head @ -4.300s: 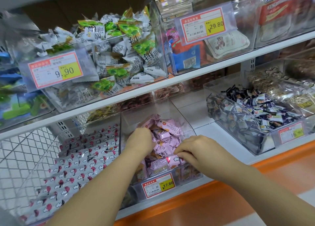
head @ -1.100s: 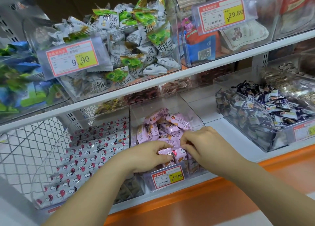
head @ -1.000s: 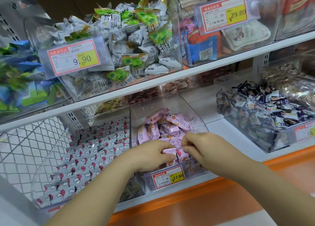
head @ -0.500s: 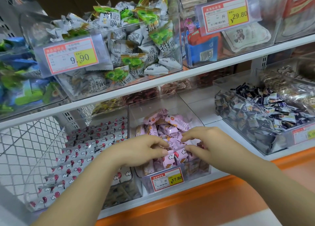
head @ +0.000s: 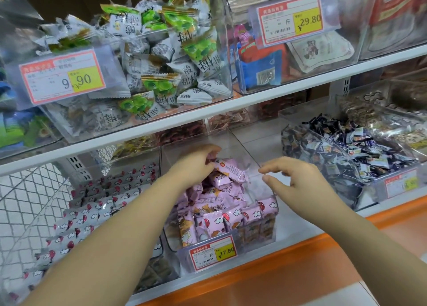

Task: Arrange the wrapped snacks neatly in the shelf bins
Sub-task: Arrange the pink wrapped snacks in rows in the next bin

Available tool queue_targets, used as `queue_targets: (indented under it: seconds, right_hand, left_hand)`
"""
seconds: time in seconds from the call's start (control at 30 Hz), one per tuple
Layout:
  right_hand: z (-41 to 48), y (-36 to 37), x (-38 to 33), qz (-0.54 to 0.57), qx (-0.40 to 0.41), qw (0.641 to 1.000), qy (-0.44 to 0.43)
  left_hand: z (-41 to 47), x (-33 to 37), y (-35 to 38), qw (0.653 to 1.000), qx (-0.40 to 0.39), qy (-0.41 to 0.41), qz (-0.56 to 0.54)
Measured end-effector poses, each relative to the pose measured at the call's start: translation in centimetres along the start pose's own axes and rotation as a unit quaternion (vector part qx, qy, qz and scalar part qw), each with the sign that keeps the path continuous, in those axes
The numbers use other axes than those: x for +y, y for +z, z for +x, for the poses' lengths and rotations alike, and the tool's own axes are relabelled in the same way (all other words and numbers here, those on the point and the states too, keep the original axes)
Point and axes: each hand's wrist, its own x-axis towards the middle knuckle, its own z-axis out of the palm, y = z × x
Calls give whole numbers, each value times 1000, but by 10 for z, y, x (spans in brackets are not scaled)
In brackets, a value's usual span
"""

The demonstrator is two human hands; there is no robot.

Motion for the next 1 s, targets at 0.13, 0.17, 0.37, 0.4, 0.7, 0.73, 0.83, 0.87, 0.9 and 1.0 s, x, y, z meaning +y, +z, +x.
queue_targets:
  seconds: [0.13,0.17,0.37,0.4,0.7,0.73,0.83,0.87,0.9,1.0]
  right_hand:
    - [0,-3,2,107,-88,986,87]
    - [0,-4,1,123,-99,983,95]
    - [2,-9,-1,131,-105,980,108]
    - [2,-9,0,126,-108,981,105]
    - [2,-5,-2,111,-101,983,101]
    - [1,-3,-2,115,-94,984,100]
    - [-3,2,-3,113,-78,986,91]
    - [-4,3,-4,112,-75,987,87]
    - [-5,3,-5,112,-73,987,85]
    - [-6,4,-6,112,-68,988,82]
  left_hand:
    - [26,-8,14,997,-65,-11,43]
    - [30,-11,17,996,-76,-9,43]
    - [34,-24,14,997,-68,23,38]
    - [29,-23,8,997,-64,27,17]
    - [-71,-22,-60,981,150,-7,-122]
    - [-81,-23,-62,983,141,-10,-114]
    - [-105,-22,-62,994,85,-6,-61]
    - [-109,-22,-59,997,66,0,-43]
    - [-112,-22,-57,999,47,7,-25]
    - [-113,-19,-43,999,-14,16,43]
